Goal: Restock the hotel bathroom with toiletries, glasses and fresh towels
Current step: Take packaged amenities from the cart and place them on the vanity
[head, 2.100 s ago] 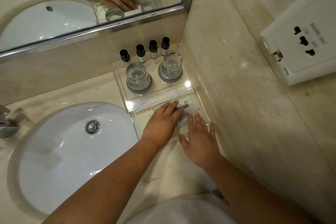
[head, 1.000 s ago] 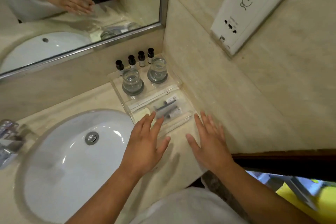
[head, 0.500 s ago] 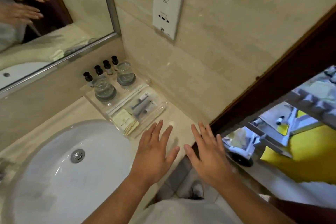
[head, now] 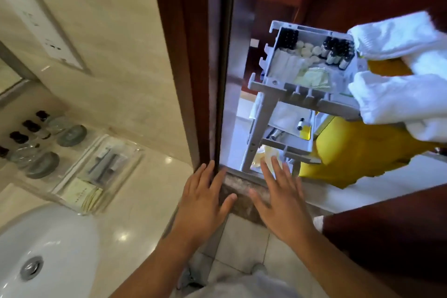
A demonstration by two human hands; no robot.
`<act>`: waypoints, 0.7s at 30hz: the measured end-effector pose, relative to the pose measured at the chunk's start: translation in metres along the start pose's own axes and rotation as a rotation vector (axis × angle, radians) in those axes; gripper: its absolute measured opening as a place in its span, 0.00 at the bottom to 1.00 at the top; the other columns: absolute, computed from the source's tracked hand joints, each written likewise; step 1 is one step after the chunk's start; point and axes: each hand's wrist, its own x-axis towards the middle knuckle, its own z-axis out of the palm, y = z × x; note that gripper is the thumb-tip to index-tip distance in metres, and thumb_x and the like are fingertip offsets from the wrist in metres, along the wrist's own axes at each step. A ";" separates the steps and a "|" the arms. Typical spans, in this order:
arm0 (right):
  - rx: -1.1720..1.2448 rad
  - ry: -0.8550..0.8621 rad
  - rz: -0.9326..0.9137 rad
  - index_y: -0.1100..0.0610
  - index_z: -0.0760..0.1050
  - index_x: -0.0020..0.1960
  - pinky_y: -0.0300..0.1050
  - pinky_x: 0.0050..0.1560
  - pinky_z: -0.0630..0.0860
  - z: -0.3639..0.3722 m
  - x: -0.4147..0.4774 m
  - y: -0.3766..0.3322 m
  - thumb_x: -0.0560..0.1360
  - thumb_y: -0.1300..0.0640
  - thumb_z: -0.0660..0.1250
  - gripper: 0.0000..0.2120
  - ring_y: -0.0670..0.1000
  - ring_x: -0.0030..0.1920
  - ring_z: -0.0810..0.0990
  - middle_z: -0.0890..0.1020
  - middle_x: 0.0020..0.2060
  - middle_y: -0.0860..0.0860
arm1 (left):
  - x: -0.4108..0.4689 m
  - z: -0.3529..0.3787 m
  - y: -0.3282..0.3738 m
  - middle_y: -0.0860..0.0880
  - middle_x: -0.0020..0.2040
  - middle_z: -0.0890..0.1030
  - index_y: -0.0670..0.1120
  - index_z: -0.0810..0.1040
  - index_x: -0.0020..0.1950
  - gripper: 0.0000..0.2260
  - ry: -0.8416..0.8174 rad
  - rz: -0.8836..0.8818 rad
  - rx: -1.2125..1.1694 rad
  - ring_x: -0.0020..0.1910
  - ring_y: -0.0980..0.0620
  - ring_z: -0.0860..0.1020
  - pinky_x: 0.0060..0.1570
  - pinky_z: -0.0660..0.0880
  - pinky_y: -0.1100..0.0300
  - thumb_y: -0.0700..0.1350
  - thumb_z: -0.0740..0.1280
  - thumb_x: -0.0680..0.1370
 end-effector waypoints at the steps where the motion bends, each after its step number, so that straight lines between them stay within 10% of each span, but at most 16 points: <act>1: 0.009 0.025 0.024 0.42 0.47 0.85 0.57 0.81 0.39 -0.008 -0.002 0.018 0.77 0.27 0.43 0.39 0.46 0.81 0.34 0.42 0.84 0.44 | 0.008 0.003 0.016 0.47 0.83 0.62 0.54 0.65 0.82 0.31 -0.001 0.024 0.009 0.82 0.44 0.60 0.80 0.59 0.46 0.67 0.53 0.82; 8: 0.050 0.134 0.201 0.42 0.47 0.85 0.58 0.81 0.40 -0.072 -0.011 0.131 0.81 0.31 0.52 0.36 0.50 0.83 0.38 0.40 0.84 0.45 | 0.066 0.020 0.119 0.50 0.84 0.58 0.58 0.61 0.83 0.34 0.049 0.102 -0.053 0.83 0.48 0.54 0.80 0.50 0.52 0.70 0.49 0.79; 21: 0.135 0.286 0.168 0.42 0.47 0.85 0.59 0.81 0.39 -0.140 0.022 0.204 0.76 0.27 0.39 0.41 0.50 0.84 0.37 0.42 0.85 0.46 | 0.143 0.008 0.216 0.51 0.85 0.54 0.57 0.60 0.83 0.33 0.095 0.153 -0.066 0.84 0.49 0.49 0.79 0.47 0.52 0.71 0.49 0.81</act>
